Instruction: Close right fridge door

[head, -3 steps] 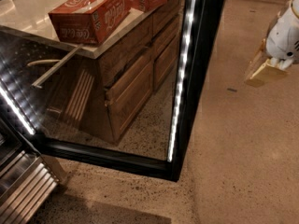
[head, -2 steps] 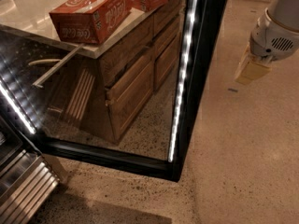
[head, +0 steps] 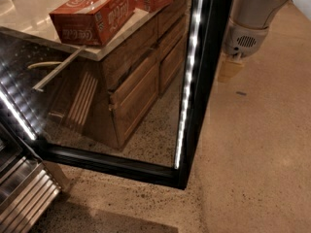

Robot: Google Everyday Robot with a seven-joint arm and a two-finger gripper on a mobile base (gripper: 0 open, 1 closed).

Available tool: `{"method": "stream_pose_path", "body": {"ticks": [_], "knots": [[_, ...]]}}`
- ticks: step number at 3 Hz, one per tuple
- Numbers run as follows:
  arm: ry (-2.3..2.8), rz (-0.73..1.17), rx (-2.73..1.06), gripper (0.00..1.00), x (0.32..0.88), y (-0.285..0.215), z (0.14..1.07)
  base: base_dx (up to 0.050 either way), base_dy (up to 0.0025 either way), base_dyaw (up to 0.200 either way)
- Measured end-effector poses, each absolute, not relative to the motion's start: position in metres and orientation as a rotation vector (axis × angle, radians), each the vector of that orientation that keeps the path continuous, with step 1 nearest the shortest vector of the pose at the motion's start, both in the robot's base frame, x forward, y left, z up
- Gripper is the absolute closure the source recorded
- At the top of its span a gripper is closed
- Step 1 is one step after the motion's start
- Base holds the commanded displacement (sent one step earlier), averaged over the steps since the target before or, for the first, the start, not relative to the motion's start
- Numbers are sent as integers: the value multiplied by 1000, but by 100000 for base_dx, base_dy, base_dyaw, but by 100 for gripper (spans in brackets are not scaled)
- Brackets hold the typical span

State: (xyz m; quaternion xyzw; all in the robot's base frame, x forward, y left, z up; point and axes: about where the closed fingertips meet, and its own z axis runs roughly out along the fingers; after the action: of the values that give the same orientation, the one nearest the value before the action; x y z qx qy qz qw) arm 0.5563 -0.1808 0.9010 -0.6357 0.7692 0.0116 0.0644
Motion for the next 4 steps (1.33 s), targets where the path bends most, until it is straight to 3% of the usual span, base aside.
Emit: {"method": "stream_pose_path", "body": {"ticks": [2,3,4], "knots": [[2272,21,-1994,100,566,-157,899,0,0,0],[2272,21,-1994,88,566,-157,899,-3645,-233,13497],[2272,21,-1994,88,566,-157,899,-4049,-224,11686]]}}
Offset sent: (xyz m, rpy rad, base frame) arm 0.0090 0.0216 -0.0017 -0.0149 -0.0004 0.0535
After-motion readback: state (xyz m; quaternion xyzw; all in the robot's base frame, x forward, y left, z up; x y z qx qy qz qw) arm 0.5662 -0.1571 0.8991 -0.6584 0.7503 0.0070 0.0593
